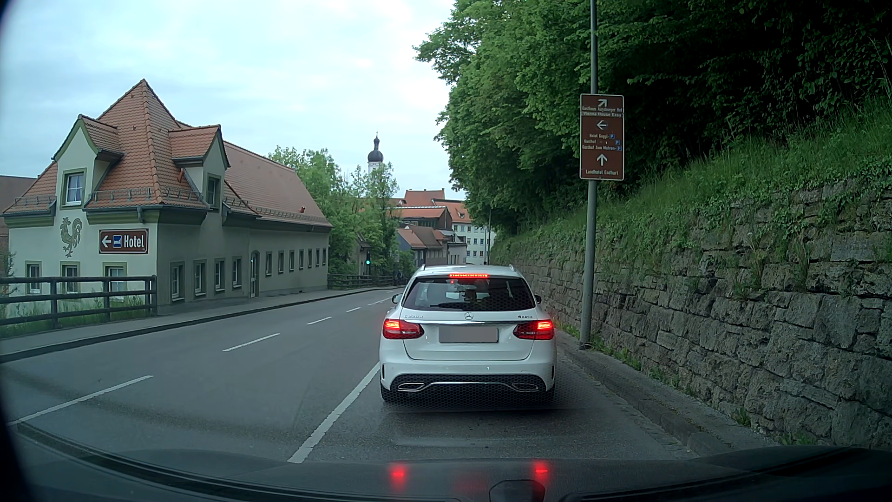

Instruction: Follow the waypoints while adhering to traffic rules and regulations

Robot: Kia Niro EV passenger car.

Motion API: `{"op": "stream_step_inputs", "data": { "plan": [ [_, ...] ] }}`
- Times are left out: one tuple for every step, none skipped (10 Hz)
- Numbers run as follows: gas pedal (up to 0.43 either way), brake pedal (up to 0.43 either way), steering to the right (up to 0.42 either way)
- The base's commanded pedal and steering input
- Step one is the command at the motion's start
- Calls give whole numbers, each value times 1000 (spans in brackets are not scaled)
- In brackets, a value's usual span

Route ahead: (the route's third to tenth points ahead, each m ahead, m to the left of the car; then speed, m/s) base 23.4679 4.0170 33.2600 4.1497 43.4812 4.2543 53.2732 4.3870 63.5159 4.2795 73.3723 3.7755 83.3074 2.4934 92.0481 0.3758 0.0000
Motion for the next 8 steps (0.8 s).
{"op": "stream_step_inputs", "data": {
  "plan": [
    [0, 232, -9],
    [0, 226, -9],
    [0, 207, -9],
    [0, 183, -9],
    [0, 152, -9],
    [0, 122, -9],
    [0, 98, -9],
    [0, 91, -9]
  ]
}}
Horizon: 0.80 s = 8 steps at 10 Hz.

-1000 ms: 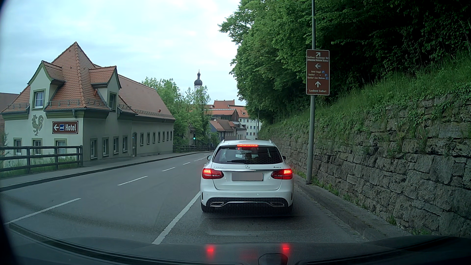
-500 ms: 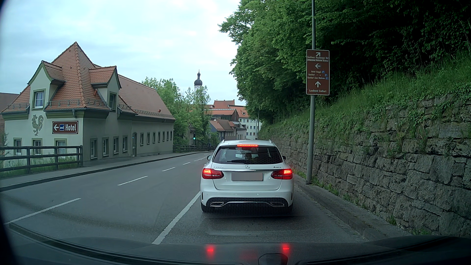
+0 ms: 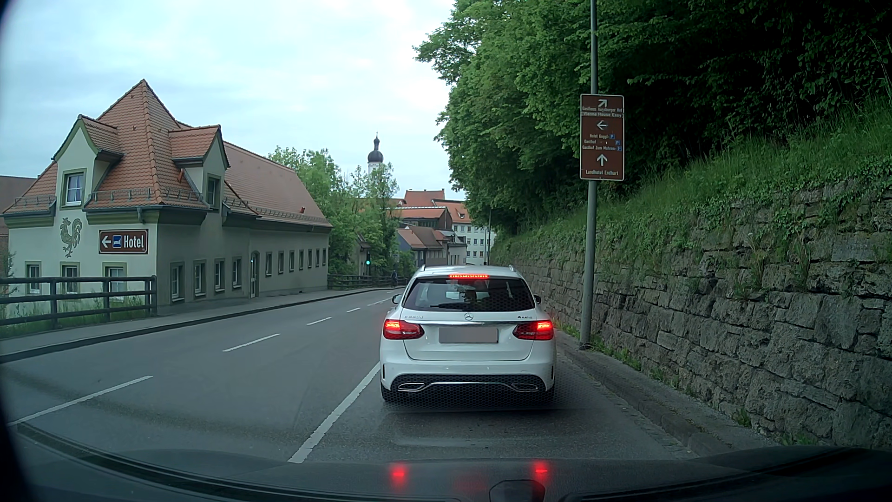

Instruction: Follow the waypoints while adhering to traffic rules and regulations

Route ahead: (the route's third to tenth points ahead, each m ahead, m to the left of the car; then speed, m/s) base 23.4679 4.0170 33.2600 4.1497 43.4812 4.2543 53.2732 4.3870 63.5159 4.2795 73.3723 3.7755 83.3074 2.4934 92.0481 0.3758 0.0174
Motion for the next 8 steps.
{"op": "stream_step_inputs", "data": {
  "plan": [
    [0, 79, -9],
    [0, 73, -9],
    [0, 55, -9],
    [0, 30, -9],
    [0, 30, -9],
    [0, 30, -9],
    [0, 24, -9],
    [0, 24, -9]
  ]
}}
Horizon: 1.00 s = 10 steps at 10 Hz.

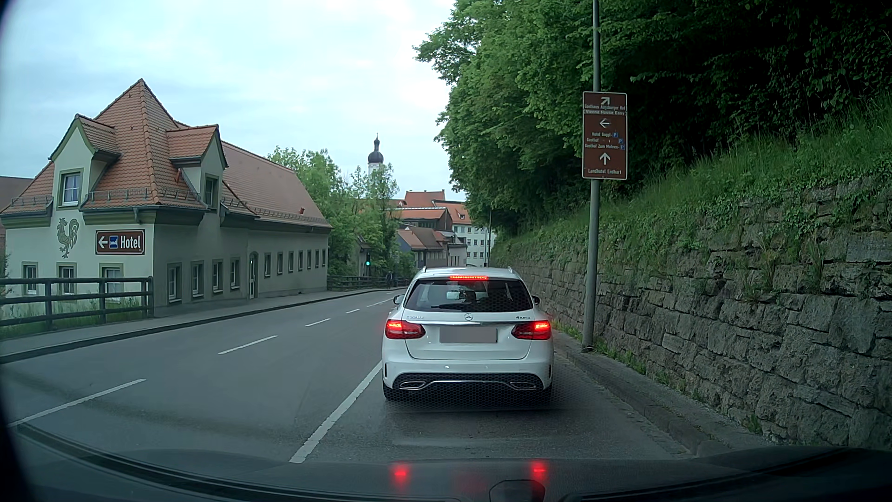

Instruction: Follow the waypoints while adhering to traffic rules and regulations

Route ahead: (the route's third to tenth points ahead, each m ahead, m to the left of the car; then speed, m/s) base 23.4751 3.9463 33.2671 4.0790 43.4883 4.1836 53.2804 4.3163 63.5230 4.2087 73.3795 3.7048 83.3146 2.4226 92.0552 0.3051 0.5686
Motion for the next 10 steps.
{"op": "stream_step_inputs", "data": {
  "plan": [
    [0, 24, -9],
    [0, 30, -9],
    [0, 37, -9],
    [0, 49, -9],
    [0, 55, -9],
    [0, 61, -9],
    [0, 67, -9],
    [0, 73, -9],
    [0, 73, -9],
    [0, 79, -9]
  ]
}}
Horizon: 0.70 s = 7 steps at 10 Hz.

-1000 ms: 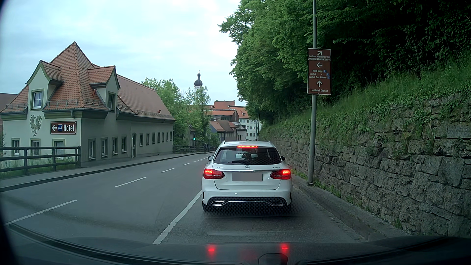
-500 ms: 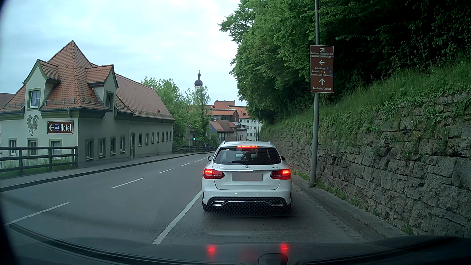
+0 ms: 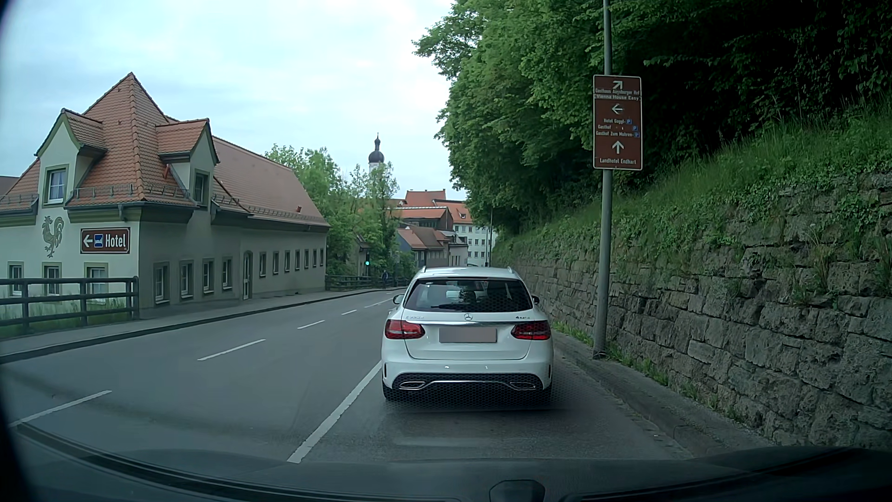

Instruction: Follow the waypoints while adhering to traffic rules and regulations

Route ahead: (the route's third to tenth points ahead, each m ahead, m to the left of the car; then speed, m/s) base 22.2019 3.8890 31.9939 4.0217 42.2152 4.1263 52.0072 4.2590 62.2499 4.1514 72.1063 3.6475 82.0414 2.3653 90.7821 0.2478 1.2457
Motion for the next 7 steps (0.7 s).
{"op": "stream_step_inputs", "data": {
  "plan": [
    [0, 79, -9],
    [0, 79, -9],
    [0, 79, -9],
    [0, 79, -9],
    [0, 79, -9],
    [0, 24, -9],
    [0, 0, -9]
  ]
}}
